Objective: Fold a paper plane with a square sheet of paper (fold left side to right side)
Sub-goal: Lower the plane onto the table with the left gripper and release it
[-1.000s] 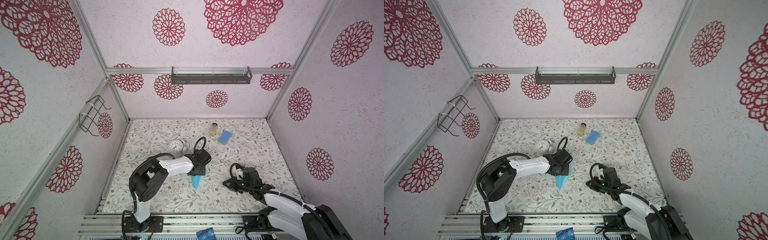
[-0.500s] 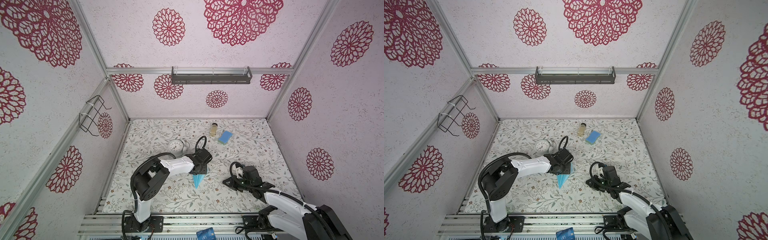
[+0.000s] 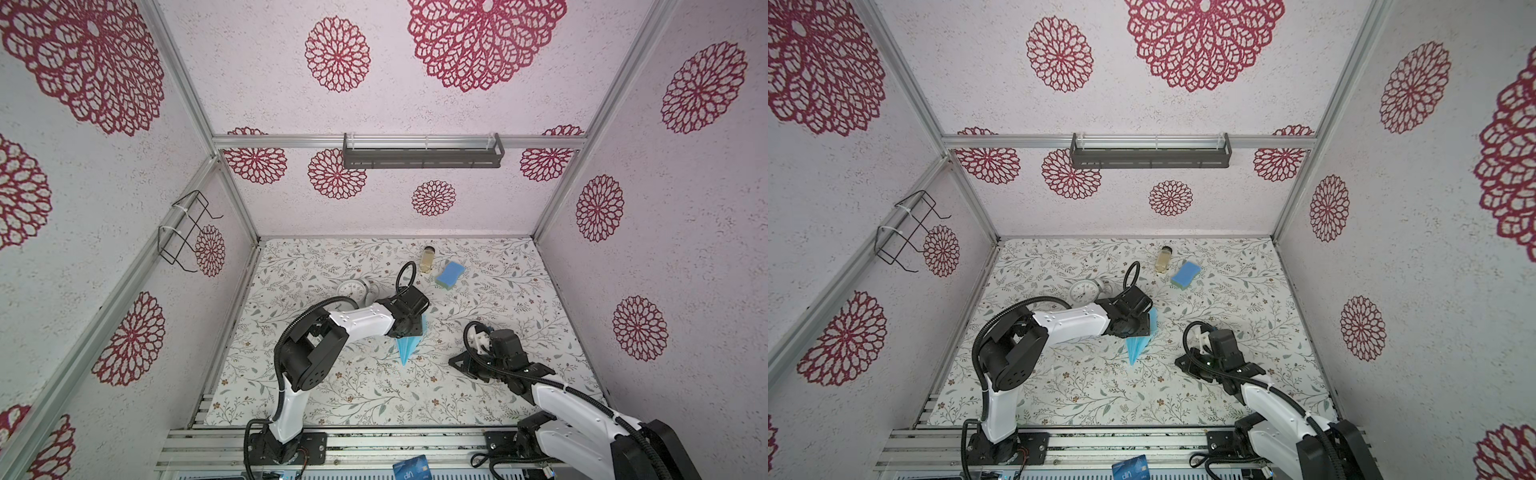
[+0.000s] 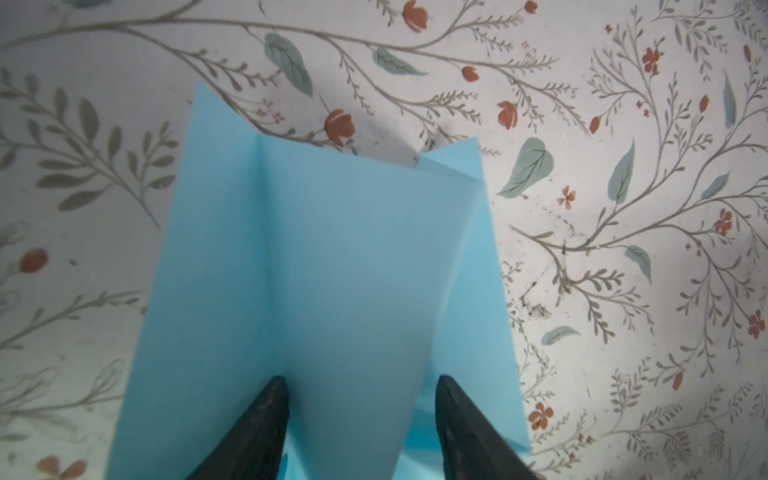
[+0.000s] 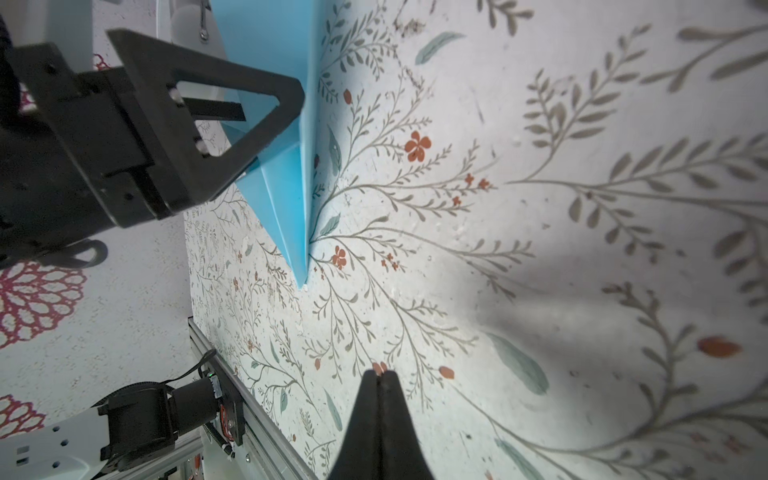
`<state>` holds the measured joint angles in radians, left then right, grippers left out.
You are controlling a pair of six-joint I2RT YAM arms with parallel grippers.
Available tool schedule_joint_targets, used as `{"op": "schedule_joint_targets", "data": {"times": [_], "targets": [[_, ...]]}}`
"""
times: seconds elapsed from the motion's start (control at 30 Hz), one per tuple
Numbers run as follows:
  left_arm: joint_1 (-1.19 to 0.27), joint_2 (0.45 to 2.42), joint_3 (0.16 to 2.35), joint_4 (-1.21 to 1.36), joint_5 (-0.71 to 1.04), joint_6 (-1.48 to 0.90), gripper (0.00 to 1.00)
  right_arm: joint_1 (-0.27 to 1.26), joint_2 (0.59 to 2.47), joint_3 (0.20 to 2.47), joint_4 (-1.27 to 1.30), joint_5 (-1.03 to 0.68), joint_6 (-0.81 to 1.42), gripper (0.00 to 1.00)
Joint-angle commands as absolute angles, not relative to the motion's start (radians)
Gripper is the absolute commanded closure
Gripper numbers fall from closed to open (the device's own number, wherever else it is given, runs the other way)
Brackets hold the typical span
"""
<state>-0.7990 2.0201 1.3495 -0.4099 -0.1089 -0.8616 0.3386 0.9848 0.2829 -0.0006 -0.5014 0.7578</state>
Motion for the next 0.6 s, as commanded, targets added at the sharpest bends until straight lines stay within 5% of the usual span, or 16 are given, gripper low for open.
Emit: {"op": "schedule_joint_targets", "data": {"times": [0.0,0.17,0.23,0.43,0.5,0.57], "targets": [[-0.784,1.973,1.393,-0.427,-0.122,-0.841,0.39,0.313,0.948,0.325,-0.045,-0.498,0.726,1.0],[-0.768,1.836,1.419,-0.469,-0.16,-0.8,0.36,0.286,0.916,0.348,-0.096,-0.498,0.713,0.99],[-0.763,1.781,1.426,-0.489,-0.181,-0.776,0.35,0.279,0.903,0.361,-0.124,-0.492,0.701,0.9],[-0.746,1.582,1.402,-0.541,-0.288,-0.699,0.3,0.274,0.861,0.427,-0.226,-0.434,0.648,0.44],[-0.742,1.5,1.369,-0.545,-0.368,-0.668,0.29,0.274,0.856,0.471,-0.282,-0.369,0.616,0.09],[-0.737,1.421,1.32,-0.532,-0.453,-0.64,0.24,0.274,0.856,0.515,-0.331,-0.287,0.588,0.01]]}}
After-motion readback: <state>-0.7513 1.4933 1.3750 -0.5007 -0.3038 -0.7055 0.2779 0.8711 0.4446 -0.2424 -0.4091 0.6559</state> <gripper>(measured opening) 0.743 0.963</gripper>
